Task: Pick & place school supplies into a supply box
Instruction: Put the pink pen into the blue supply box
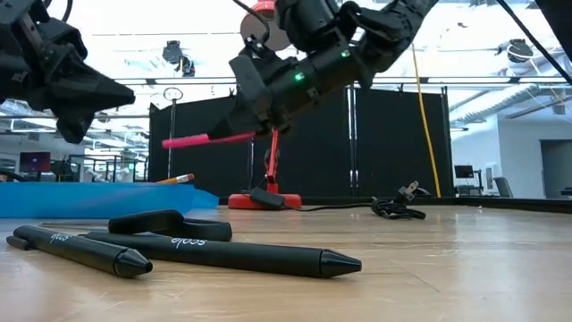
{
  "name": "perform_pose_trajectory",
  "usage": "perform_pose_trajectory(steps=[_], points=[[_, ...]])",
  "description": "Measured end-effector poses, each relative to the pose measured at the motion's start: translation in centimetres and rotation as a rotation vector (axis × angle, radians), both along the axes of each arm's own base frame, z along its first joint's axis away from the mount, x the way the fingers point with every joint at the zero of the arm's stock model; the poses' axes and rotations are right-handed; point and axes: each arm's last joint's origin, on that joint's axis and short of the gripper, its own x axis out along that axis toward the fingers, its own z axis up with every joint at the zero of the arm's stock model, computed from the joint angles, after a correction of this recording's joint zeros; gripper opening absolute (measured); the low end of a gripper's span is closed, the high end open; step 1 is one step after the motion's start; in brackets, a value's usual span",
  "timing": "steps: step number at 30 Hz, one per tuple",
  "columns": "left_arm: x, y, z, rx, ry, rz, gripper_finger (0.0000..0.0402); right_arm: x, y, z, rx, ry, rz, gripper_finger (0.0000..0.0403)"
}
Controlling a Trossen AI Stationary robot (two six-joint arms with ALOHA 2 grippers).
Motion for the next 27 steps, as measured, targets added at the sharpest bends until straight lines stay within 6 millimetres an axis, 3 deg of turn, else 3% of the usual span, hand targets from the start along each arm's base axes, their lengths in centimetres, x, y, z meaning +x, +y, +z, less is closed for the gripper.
perform_pose_trajectory(steps=[8,14,21,27], points=[[0.1,-0.2,0.9,0.042,-0.067,-0.051,0.0037,1.8,-0.7,-1.0,0.063,-0.004,0.074,0.0038],[0.1,-0.2,0.8,0.05,-0.061,-0.053,0.0037,4.8,-0.6,-2.3,0.066,0.005,0.094,0.0038],[0.1,-0.2,0.8,0.05,-0.059,-0.06,0.0037,7.8,-1.7,-1.8,0.091,-0.016,0.099,0.0038],[0.1,-0.2,0.7,0.051,-0.053,-0.072,0.0037,8.5,-2.6,-2.8,0.121,0.008,0.084,0.0039]])
